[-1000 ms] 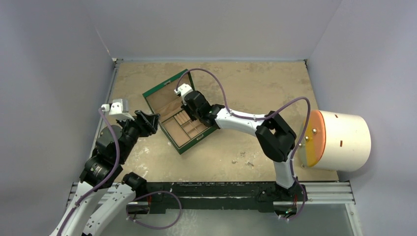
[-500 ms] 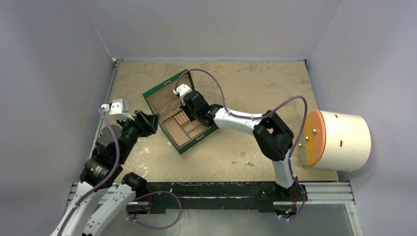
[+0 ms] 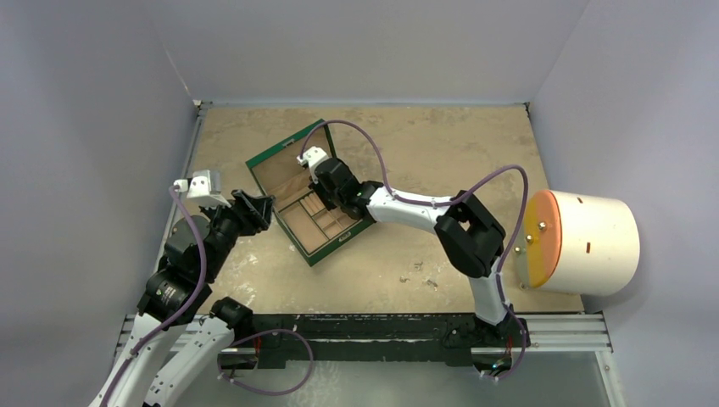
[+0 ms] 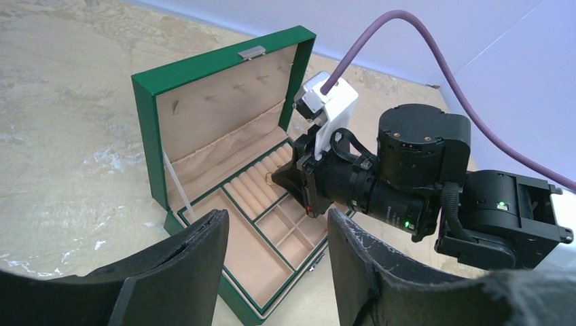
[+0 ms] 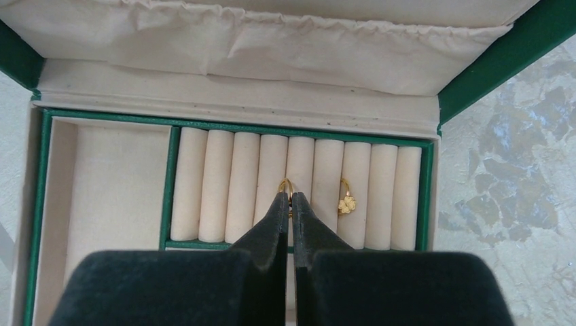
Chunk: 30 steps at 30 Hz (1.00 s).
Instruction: Organize the mixed jewelry
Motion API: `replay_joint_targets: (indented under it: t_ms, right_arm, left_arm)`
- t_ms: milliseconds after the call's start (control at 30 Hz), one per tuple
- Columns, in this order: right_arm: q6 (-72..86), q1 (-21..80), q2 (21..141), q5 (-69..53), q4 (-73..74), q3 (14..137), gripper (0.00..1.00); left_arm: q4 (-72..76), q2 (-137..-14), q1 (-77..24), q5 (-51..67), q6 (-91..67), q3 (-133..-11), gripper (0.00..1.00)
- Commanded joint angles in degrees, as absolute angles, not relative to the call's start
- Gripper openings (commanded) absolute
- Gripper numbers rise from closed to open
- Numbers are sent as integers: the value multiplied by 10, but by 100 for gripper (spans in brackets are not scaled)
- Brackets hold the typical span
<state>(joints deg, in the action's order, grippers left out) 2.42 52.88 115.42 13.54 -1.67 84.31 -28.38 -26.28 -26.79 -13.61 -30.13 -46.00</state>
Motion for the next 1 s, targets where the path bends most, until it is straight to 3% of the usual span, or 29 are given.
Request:
replay_joint_targets:
  t_ms: [0, 600, 700, 967]
  right_arm:
    - [33, 532, 1167, 139, -34, 855, 0]
    - [54, 531, 1180, 119, -36, 839, 0]
    - [56, 532, 1164, 124, -37, 836, 12]
    - [75, 532, 1076, 136, -27, 810, 24]
  left_arm:
    - [-265, -259, -264, -129, -283, -456, 54]
    - [-264, -264, -260, -126, -283, -457, 55]
    - [-264, -265, -259, -126, -283, -456, 55]
    - [-264, -266, -258, -127, -284, -455, 55]
